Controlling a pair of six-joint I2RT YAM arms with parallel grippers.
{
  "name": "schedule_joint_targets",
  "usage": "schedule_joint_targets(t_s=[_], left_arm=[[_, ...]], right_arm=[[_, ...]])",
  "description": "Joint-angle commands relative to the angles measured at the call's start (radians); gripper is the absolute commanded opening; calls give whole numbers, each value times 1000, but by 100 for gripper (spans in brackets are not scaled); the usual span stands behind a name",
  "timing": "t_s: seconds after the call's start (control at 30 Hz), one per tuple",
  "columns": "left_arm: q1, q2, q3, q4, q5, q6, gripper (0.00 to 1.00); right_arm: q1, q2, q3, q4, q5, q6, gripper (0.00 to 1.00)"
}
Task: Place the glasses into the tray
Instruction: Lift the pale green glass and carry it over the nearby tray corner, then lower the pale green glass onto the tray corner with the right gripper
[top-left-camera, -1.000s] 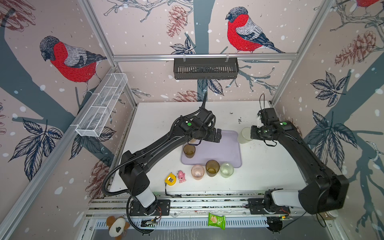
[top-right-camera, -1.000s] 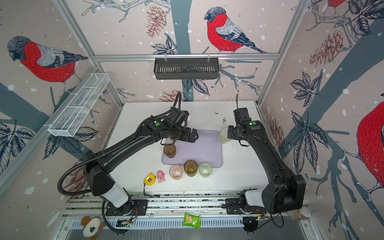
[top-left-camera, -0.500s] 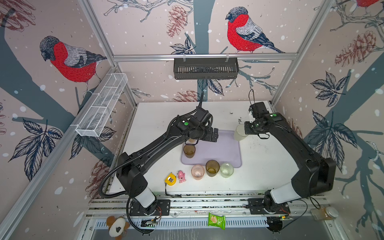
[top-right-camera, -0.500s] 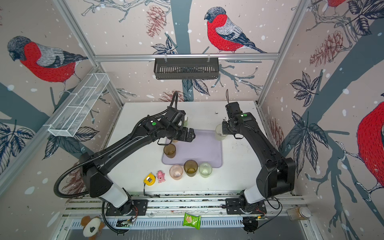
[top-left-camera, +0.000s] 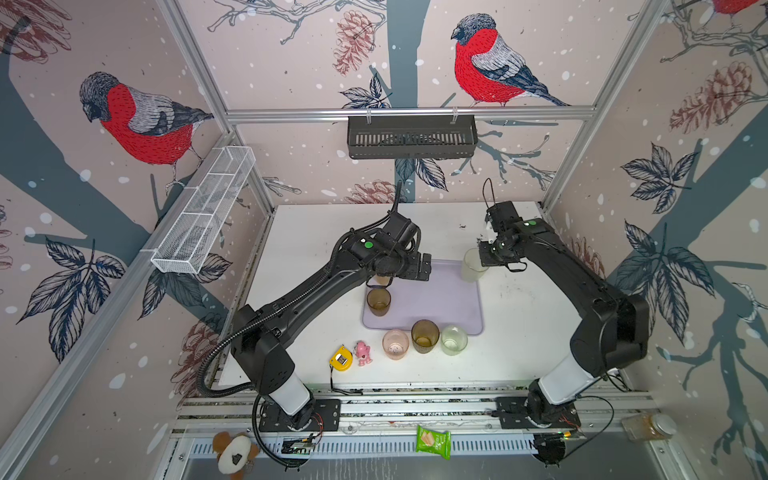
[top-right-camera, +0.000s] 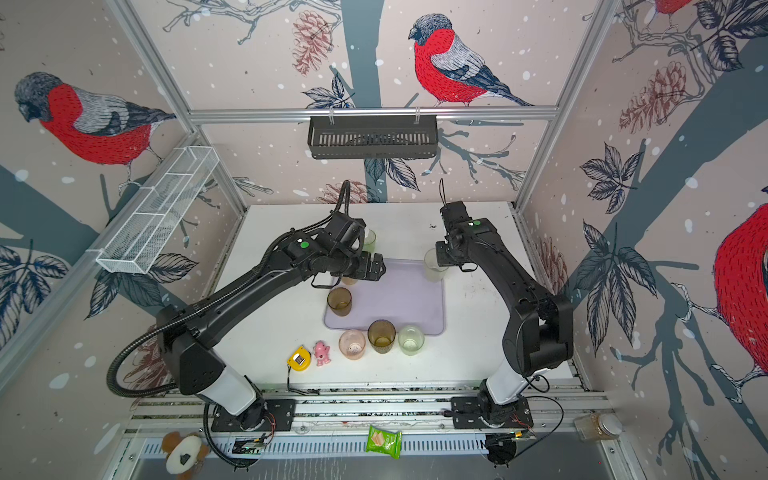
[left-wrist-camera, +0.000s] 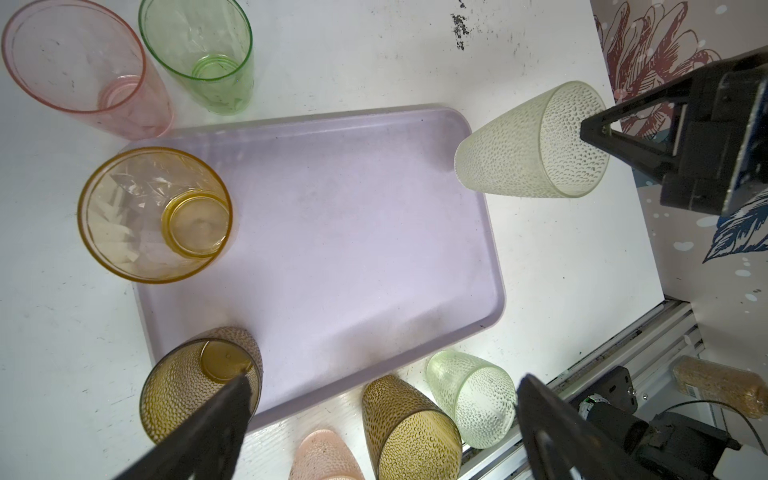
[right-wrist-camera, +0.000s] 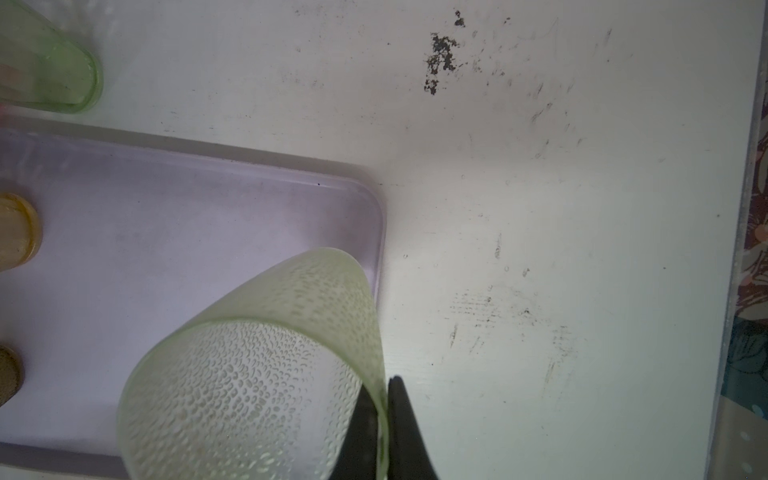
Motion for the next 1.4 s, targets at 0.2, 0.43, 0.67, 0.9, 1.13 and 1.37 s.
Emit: schedule_joint_targets(t_s=[0.2,0.43,0.67,0.9,1.13,1.37], left_arm=[[13,-18,-13,-26,-14,-13,99],[17,-22,-15,-24,-16,-18,99],[21,-22,-14,-24,-16,-19,99],[28,-18,-12,-24,-17,-18,99],[31,-18,-11,-23,-16,-18,99],[32,-18,-10,-26,-17,-18,99]], right_arm=[[7,65,38,22,4,-26,1],[14,104,53,34,0,-29,2],[18,141,76,36,9,-41,2],[17,164,87,34,16,-48,2],[17,181,93,37,8,-49,2],[17,193,97,38,7,-49,3]])
